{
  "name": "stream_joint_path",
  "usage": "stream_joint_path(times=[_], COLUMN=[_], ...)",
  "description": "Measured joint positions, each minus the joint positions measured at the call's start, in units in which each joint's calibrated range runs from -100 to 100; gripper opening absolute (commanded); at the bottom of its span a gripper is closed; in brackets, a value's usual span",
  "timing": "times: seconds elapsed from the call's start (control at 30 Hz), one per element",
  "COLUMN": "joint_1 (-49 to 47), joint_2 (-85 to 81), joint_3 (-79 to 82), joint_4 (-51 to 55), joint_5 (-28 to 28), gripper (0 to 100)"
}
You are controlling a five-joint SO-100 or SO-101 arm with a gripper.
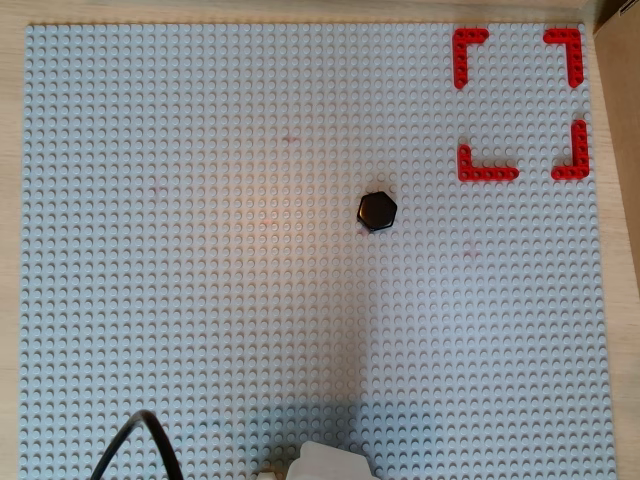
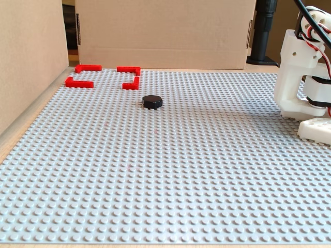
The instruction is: Grab the Lego and store it in red box
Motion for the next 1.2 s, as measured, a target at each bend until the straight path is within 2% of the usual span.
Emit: stream_joint_path(times=[0.73,0.93,1.2], joint_1=[-0.1,-0.1,-9.4], joint_2=[0.0,0.0,6.1], joint_3=[0.0,0.0,-0.1], joint_4=[0.0,0.0,0.0], joint_5=[0.0,-0.1,-1.2], gripper=[2,10,10])
